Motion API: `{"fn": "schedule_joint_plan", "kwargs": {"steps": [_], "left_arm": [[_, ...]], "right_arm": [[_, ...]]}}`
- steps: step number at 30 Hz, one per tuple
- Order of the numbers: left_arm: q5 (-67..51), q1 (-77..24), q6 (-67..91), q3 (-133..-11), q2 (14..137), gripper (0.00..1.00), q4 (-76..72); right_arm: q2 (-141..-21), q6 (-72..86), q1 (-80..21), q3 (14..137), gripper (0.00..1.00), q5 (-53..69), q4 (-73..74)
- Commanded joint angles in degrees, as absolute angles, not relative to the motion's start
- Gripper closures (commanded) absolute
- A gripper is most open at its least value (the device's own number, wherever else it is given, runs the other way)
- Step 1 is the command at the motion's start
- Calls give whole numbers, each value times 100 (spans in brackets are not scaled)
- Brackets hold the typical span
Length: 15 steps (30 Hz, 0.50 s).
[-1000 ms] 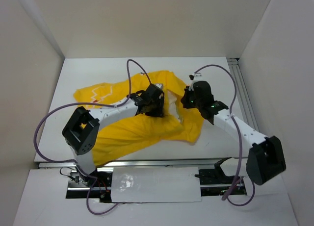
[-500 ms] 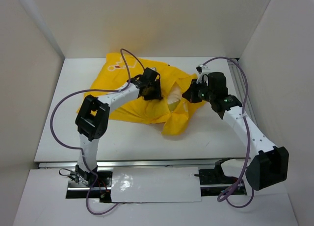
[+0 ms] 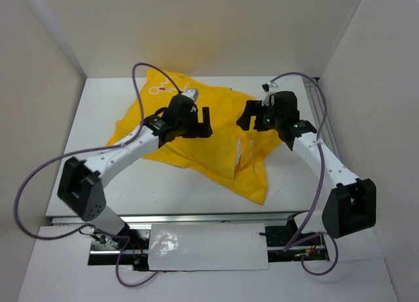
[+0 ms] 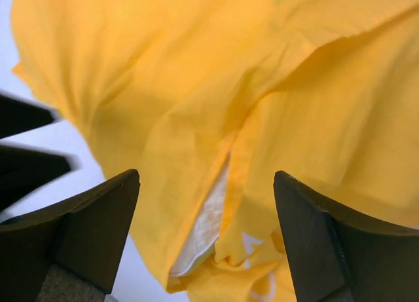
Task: Put the pillow into the pillowcase
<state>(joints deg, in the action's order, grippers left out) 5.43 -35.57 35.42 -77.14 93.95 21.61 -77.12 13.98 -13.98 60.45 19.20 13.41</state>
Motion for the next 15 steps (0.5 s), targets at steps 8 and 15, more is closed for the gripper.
{"fn": "schedule_joint_plan", "kwargs": {"steps": [8,15], "left_arm": [[-78,-4060,2664,-7207,8612,0,1776],[-439,-4622,2593,-7277,9360,6,1451]], "right_arm": [[-6442,1906,-1362,5065,22,677,2452],[-6328,2057,-1415,4036,28,1405,1829]]}}
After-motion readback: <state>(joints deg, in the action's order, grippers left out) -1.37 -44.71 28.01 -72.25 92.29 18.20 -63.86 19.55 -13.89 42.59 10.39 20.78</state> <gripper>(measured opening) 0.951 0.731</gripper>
